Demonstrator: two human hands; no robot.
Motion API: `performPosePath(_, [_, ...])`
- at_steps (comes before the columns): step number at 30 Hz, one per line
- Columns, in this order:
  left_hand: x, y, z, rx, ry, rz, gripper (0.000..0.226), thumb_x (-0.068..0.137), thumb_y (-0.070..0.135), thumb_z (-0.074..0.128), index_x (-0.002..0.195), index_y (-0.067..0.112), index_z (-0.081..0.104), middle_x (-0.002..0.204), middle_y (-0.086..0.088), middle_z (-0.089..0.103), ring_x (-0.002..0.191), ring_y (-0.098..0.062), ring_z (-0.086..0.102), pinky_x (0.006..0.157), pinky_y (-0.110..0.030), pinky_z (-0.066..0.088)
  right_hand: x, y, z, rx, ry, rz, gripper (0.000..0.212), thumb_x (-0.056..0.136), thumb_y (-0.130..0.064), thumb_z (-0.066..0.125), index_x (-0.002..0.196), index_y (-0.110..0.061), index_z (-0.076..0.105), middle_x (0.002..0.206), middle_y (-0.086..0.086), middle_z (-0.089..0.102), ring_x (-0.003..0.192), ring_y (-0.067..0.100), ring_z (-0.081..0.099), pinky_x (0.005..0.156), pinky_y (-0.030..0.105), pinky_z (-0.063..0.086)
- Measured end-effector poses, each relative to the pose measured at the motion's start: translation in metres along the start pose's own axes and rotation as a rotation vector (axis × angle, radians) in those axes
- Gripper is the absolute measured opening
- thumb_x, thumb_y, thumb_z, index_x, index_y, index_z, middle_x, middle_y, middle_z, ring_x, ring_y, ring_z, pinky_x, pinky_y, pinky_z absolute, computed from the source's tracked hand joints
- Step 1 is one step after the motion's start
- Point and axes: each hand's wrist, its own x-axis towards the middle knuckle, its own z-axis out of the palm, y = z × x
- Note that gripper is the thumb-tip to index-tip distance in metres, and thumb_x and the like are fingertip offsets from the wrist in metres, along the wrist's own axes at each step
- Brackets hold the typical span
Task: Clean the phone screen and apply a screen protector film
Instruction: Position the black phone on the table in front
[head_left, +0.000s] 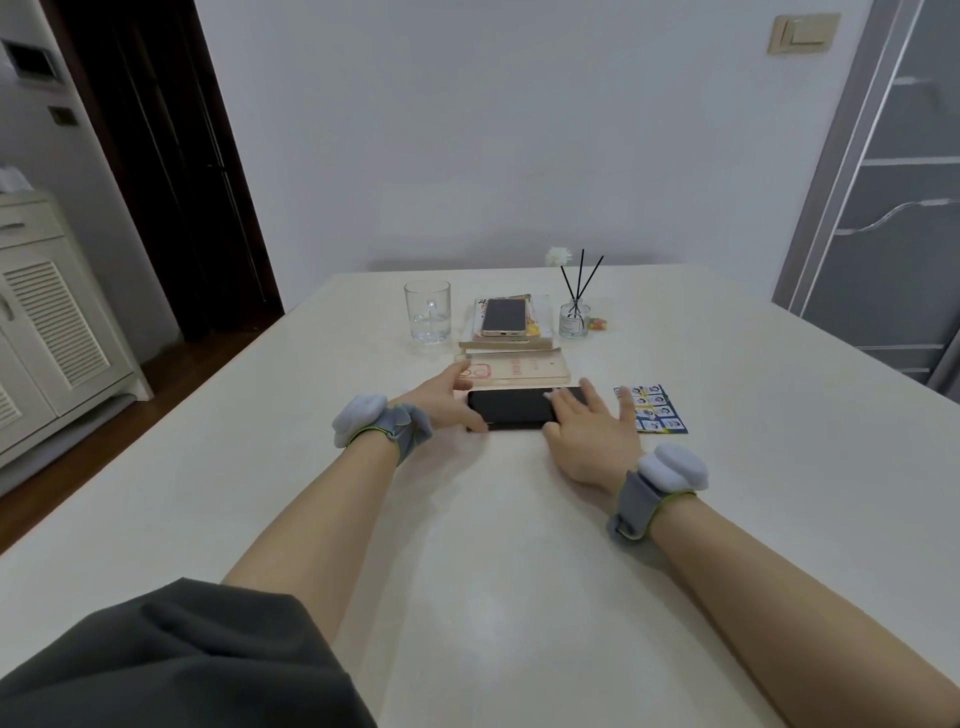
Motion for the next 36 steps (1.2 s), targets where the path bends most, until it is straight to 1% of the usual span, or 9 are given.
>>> performPosePath(2, [0.002, 0.001, 0.008, -0.009, 0.044, 0.025, 0.101, 0.073, 0.024, 0.079, 0.151, 0.026, 0.015, 0.146, 0.002, 0.042, 0.132, -0.022, 0.039, 0.101, -0.026, 0.033, -0.002, 0.002, -0.001, 0.019, 0.007, 0.036, 0.057, 0.098, -0.034, 0.017, 0.153, -0.020, 0.012, 0.162, -0.007, 0.008, 0.150, 0.012, -0.007, 0.116, 0.051, -0.016])
performPosePath(6, [0.008, -0.004, 0.015, 0.001, 0.098, 0.024, 0.099, 0.069, 0.033, 0.082, 0.149, 0.023, 0.023, 0.143, 0.003, 0.047, 0.134, -0.021, 0.039, 0.111, -0.032, 0.031, -0.009, -0.005, 0.001, 0.078, -0.098, -0.155, 0.056, 0.098, -0.032, 0.017, 0.153, -0.026, 0.009, 0.162, -0.010, 0.006, 0.150, 0.012, -0.009, 0.115, 0.052, -0.017])
performPosePath(11, [0.010, -0.006, 0.013, -0.004, 0.097, 0.018, 0.097, 0.069, 0.031, 0.082, 0.148, 0.021, 0.026, 0.142, 0.004, 0.048, 0.135, -0.020, 0.038, 0.110, -0.029, 0.030, -0.016, 0.010, -0.008, 0.010, -0.021, 0.107, 0.056, 0.099, -0.031, 0.017, 0.153, -0.020, 0.011, 0.162, -0.009, 0.005, 0.150, 0.013, -0.006, 0.118, 0.051, -0.012])
performPosePath(13, [0.011, -0.007, 0.014, -0.017, 0.097, 0.018, 0.098, 0.069, 0.031, 0.083, 0.148, 0.021, 0.025, 0.143, 0.004, 0.047, 0.135, -0.020, 0.038, 0.108, -0.028, 0.029, -0.022, 0.004, -0.011, -0.014, -0.044, 0.142, 0.056, 0.099, -0.029, 0.017, 0.154, -0.018, 0.008, 0.163, -0.007, 0.003, 0.150, 0.013, -0.007, 0.119, 0.050, -0.011])
performPosePath(18, [0.012, -0.010, 0.015, -0.058, 0.095, 0.031, 0.098, 0.070, 0.027, 0.083, 0.148, 0.018, 0.025, 0.143, 0.002, 0.046, 0.133, -0.019, 0.039, 0.103, -0.024, 0.030, -0.022, -0.005, -0.018, -0.057, -0.143, 0.171, 0.058, 0.099, -0.029, 0.014, 0.154, -0.013, 0.004, 0.163, -0.005, -0.001, 0.150, 0.014, -0.010, 0.119, 0.051, -0.012])
performPosePath(24, [0.015, -0.011, 0.020, -0.129, 0.102, 0.034, 0.097, 0.068, 0.019, 0.084, 0.147, 0.015, 0.028, 0.142, -0.002, 0.046, 0.123, -0.018, 0.045, 0.102, -0.024, 0.036, -0.010, 0.004, -0.015, 0.079, -0.066, 0.107, 0.056, 0.100, -0.028, 0.017, 0.153, -0.014, 0.010, 0.163, -0.004, 0.004, 0.150, 0.015, -0.010, 0.119, 0.052, -0.012])
performPosePath(30, [0.017, -0.017, 0.022, -0.198, 0.119, 0.034, 0.099, 0.067, 0.016, 0.085, 0.147, 0.011, 0.027, 0.142, -0.004, 0.046, 0.133, -0.019, 0.041, 0.111, -0.030, 0.034, -0.004, 0.000, -0.008, 0.027, -0.044, 0.219, 0.058, 0.097, -0.029, 0.017, 0.152, -0.011, 0.019, 0.161, -0.005, 0.015, 0.150, 0.013, -0.003, 0.119, 0.048, -0.010])
performPosePath(33, [0.016, -0.016, 0.024, -0.226, 0.117, 0.034, 0.098, 0.066, 0.013, 0.085, 0.146, 0.009, 0.028, 0.142, -0.005, 0.045, 0.133, -0.019, 0.040, 0.112, -0.030, 0.034, 0.008, -0.001, -0.007, 0.052, -0.013, 0.260, 0.057, 0.098, -0.028, 0.017, 0.152, -0.011, 0.018, 0.161, -0.005, 0.014, 0.150, 0.013, -0.004, 0.120, 0.050, -0.010])
performPosePath(36, [0.014, -0.014, 0.025, -0.248, 0.126, 0.034, 0.098, 0.066, 0.010, 0.084, 0.146, 0.008, 0.028, 0.142, -0.006, 0.045, 0.133, -0.019, 0.041, 0.110, -0.027, 0.034, 0.020, -0.013, -0.001, 0.057, -0.009, 0.150, 0.057, 0.097, -0.030, 0.017, 0.151, -0.012, 0.019, 0.161, -0.004, 0.014, 0.150, 0.015, -0.004, 0.117, 0.053, -0.013])
